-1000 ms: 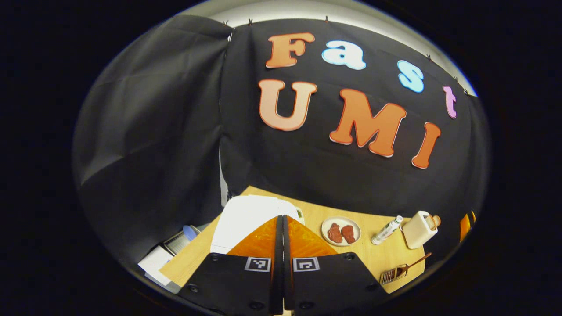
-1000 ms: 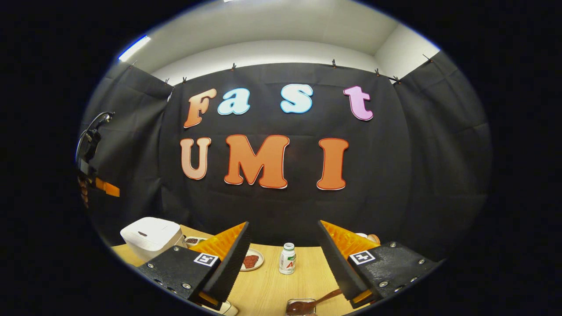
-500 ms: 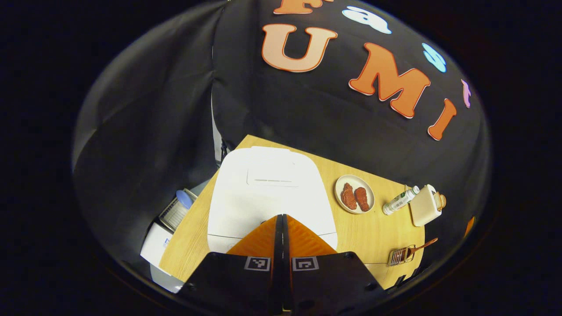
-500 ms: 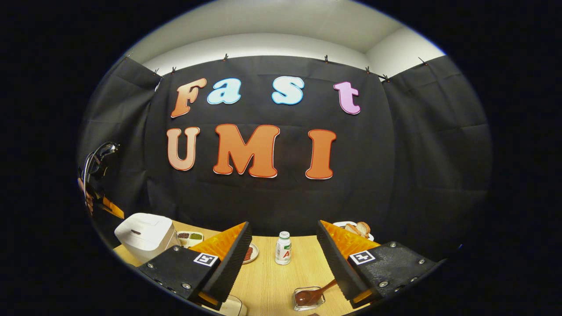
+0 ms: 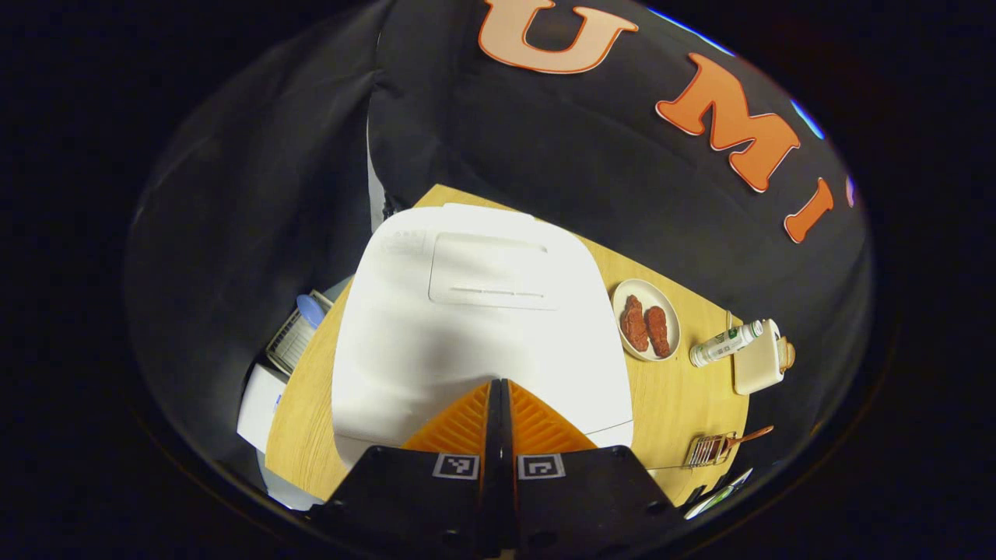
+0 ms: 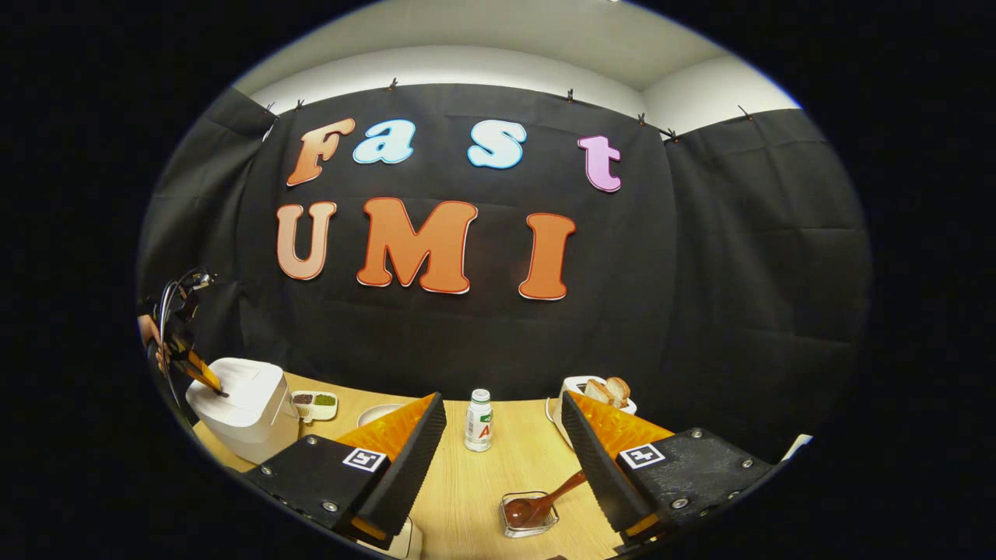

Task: Close the left gripper, press the button to open the rice cooker; take a wooden spoon from the chopstick holder with the right hand, scoop a spoonful of rice and pour it into the rice cooker, then put the wooden spoon back into the chopstick holder.

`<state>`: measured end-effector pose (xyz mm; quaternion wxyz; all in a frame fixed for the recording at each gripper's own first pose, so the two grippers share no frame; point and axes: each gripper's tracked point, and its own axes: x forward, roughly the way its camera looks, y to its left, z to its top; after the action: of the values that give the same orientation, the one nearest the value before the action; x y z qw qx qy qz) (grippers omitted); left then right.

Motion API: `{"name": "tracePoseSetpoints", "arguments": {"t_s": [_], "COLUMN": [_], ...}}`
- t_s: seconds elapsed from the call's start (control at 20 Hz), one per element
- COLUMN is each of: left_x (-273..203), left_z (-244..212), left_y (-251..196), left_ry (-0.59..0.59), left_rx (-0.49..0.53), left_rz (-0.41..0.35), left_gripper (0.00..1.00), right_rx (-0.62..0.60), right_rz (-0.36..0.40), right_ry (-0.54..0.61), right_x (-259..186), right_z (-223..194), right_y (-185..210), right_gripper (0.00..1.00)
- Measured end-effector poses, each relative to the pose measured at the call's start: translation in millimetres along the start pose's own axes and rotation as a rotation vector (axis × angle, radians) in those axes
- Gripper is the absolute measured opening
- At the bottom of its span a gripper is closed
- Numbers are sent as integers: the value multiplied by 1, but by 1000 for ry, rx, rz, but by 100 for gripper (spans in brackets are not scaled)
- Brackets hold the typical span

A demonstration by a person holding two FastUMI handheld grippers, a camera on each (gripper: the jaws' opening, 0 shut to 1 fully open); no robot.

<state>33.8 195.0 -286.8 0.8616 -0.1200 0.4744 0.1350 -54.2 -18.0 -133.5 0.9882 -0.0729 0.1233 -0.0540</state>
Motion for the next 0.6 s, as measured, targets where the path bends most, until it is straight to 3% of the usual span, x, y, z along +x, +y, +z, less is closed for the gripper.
{"name": "tracePoseSetpoints", "arguments": {"t_s": [0.1, 0.2, 0.45, 0.6], "left_x": [-2, -4, -1, -13], "left_z": [-1, -12, -11, 4], "left_y": [1, -3, -2, -2], "left_ry": [10, 56, 8, -89], "left_rx": [19, -24, -24, 2], "left_rz": [15, 21, 26, 35], "left_gripper": [5, 5, 5, 5], "right_rx": [3, -4, -6, 2], "right_rz": [-4, -13, 17, 28], "right_ry": [17, 33, 83, 97], "right_x": [-1, -1, 2, 6], "right_z": [-6, -13, -30, -37], "right_y": [0, -1, 4, 0], "right_gripper": [93, 94, 94, 94]}}
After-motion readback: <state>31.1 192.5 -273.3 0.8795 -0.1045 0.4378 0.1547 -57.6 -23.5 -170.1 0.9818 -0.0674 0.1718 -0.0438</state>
